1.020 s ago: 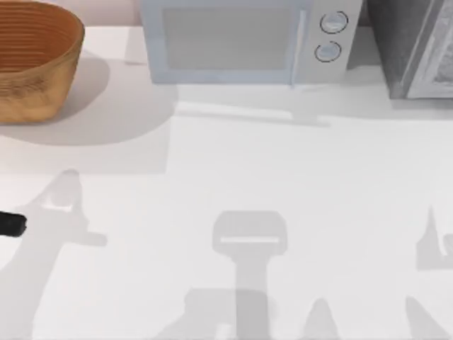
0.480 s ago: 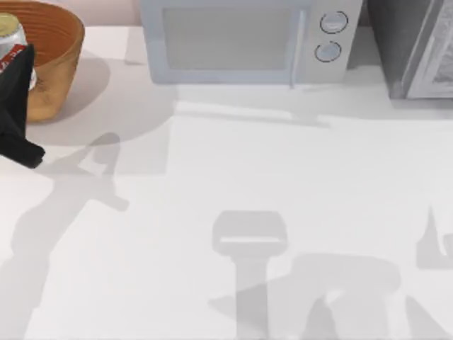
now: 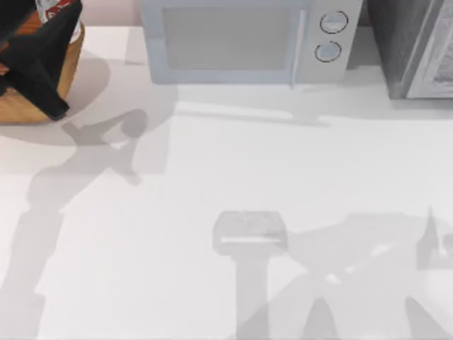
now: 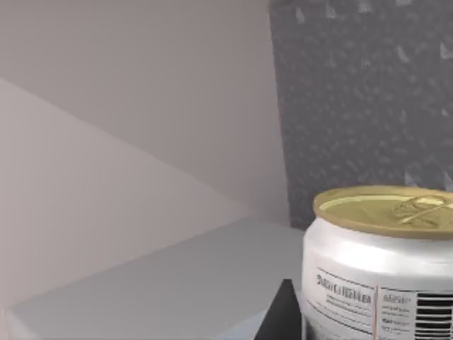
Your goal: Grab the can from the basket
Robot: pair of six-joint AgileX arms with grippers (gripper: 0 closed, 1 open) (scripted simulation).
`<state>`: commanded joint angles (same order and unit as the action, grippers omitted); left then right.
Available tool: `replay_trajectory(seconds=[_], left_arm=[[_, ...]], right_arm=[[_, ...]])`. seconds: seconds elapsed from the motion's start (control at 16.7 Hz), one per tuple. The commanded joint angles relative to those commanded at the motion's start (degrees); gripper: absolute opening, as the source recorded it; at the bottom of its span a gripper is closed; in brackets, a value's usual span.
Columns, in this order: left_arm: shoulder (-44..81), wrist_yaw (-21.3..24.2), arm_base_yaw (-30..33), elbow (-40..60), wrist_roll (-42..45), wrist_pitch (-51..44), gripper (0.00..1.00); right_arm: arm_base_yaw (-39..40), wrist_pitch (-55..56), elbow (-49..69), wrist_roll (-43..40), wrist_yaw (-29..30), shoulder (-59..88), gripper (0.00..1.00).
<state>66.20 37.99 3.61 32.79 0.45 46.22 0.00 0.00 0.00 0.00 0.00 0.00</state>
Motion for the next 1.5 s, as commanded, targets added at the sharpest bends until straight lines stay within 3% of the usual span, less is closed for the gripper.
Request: replay_trajectory(seconds=[1.5], left_arm=[[59.13, 35.48, 3.02, 21.74, 3.73, 29.14, 0.00]], right_arm=[[0.00, 0.00, 0.00, 0.00, 0.00, 0.00, 1.00]])
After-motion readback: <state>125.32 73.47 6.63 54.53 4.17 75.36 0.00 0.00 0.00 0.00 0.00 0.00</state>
